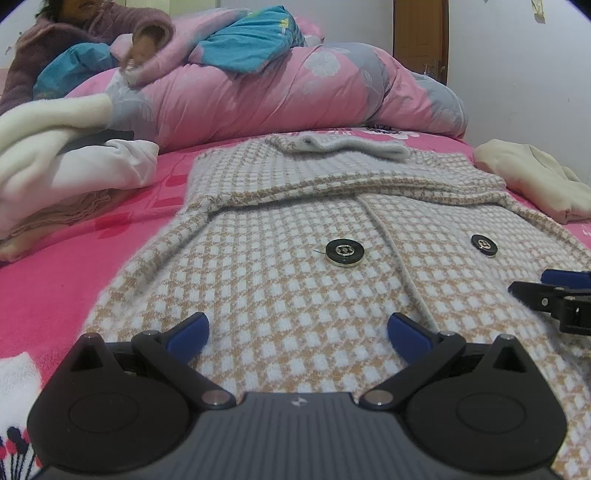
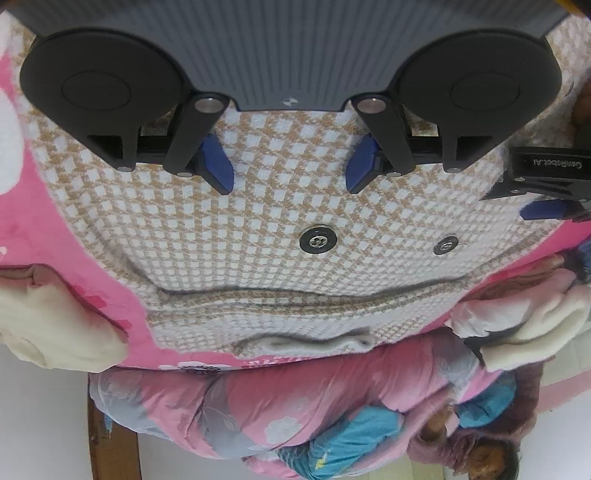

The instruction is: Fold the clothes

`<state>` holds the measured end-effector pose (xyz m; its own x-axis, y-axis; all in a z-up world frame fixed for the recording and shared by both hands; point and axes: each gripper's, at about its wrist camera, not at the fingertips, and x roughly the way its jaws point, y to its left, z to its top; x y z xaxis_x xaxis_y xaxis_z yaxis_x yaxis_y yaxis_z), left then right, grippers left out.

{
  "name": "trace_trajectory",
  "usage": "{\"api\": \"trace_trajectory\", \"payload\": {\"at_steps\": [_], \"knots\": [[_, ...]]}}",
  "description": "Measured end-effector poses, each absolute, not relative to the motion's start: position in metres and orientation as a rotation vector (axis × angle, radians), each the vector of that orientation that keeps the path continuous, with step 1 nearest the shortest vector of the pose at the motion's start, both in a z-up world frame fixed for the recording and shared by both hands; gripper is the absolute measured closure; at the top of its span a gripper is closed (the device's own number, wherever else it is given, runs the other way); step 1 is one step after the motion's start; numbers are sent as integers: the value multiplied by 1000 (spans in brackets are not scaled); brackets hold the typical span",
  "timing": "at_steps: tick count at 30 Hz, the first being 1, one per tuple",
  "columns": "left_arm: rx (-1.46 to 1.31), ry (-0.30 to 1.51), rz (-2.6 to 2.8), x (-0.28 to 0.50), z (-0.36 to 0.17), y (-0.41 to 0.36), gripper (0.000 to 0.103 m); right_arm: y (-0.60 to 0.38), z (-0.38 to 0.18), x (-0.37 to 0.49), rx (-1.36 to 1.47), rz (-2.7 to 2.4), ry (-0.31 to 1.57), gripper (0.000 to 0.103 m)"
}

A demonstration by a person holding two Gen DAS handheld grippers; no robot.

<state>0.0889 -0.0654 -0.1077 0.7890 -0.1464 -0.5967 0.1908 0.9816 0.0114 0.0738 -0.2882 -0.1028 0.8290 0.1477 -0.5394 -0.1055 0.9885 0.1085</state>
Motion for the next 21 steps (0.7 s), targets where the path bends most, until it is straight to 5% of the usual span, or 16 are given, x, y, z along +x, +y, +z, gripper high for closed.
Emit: {"api": "trace_trajectory", "payload": {"at_steps": [4,11,21], "knots": [[71,637,-182,89,-108,-65,0,-284,-81,77,83,83,572,33],[74,634,-179,88,-108,-66,0,-282,-107,100,76,11,625,5],[62,626,-183,87,-109,-63,0,-278,-107,99,49,-11,613,1]]}}
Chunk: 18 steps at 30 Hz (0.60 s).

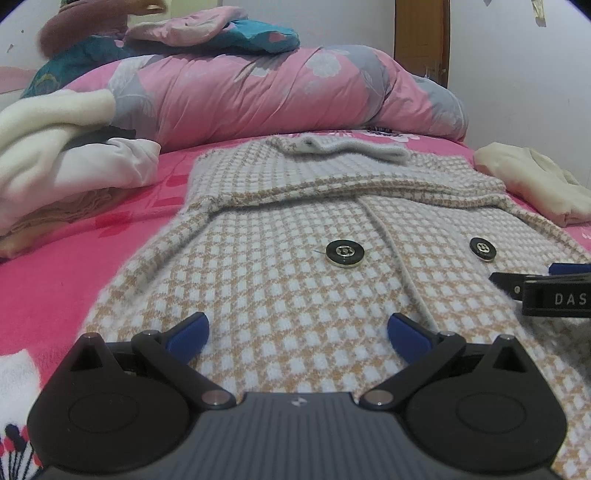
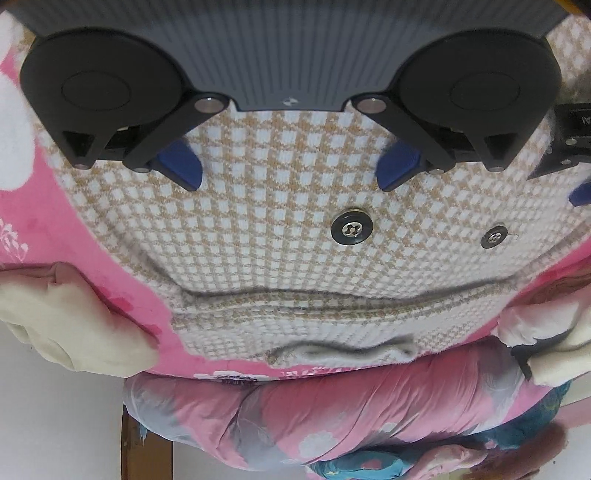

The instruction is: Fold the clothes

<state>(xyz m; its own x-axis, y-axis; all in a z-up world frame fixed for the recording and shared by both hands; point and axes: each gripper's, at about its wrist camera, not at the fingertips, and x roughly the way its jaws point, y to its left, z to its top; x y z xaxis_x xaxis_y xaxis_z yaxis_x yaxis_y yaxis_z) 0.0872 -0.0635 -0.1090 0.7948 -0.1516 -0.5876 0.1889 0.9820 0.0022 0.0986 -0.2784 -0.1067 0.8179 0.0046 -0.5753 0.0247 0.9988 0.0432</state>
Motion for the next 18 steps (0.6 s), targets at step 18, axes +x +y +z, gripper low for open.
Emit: {"api": "trace_trajectory", "payload": {"at_steps": [18], "knots": [[89,613,-167,82,-109,-69,0,-281,-107,97,72,-2,602,1]]}}
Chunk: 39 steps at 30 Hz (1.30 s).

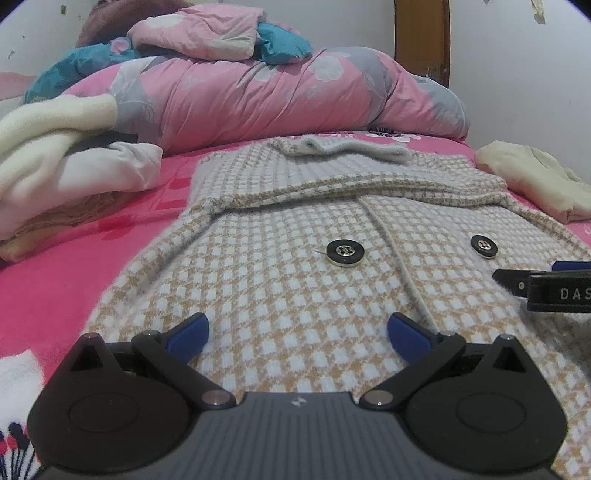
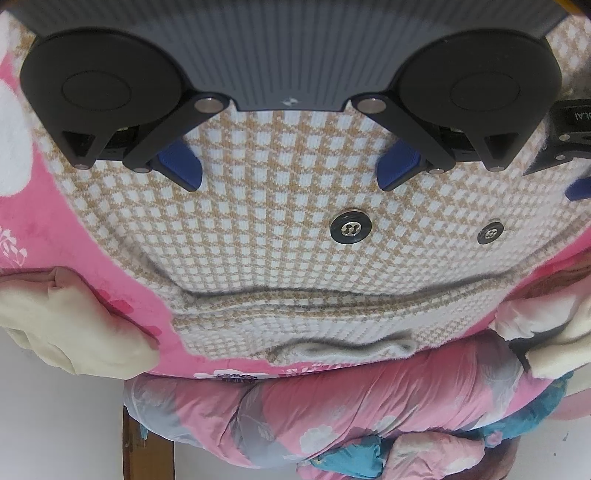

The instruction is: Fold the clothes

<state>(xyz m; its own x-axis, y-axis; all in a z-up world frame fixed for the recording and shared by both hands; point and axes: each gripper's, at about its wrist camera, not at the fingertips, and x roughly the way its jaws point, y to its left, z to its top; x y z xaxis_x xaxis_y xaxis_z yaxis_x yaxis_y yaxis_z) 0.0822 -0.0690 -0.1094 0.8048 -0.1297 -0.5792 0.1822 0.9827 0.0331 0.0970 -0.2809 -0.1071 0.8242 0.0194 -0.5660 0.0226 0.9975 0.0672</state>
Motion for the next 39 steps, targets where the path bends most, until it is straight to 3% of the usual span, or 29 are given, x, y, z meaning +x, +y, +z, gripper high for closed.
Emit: {"api": "trace_trajectory", "payload": {"at_steps": [39], "knots": [[100,632,-157,82,-110,-74,0,-278,-105,104,74,-31,621,1]]}}
